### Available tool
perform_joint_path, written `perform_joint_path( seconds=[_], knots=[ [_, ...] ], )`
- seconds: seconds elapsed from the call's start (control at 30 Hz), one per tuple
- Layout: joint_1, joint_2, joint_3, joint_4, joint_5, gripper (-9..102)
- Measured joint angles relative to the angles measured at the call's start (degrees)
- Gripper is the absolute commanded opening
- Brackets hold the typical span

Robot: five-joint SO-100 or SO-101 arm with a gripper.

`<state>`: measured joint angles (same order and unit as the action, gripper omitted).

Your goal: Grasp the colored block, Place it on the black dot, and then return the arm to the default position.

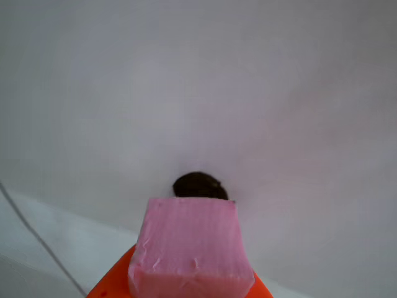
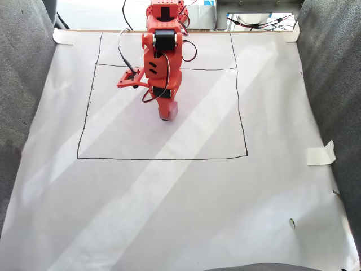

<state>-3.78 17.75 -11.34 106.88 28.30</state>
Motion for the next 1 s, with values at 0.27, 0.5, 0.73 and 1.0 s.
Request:
perform_joint_path(
  seconds=[0.27, 0.5, 0.73, 1.0],
  knots=[
    [1.9, -0.2, 0.0, 0.0, 0.0, 0],
    [2.3, -1.0, 0.6, 0.0, 0.0, 0],
    [1.8, -1.1, 2.8, 0.0, 0.0, 0],
    [1.1, -0.9, 4.2, 0.0, -0.6, 0]
  ],
)
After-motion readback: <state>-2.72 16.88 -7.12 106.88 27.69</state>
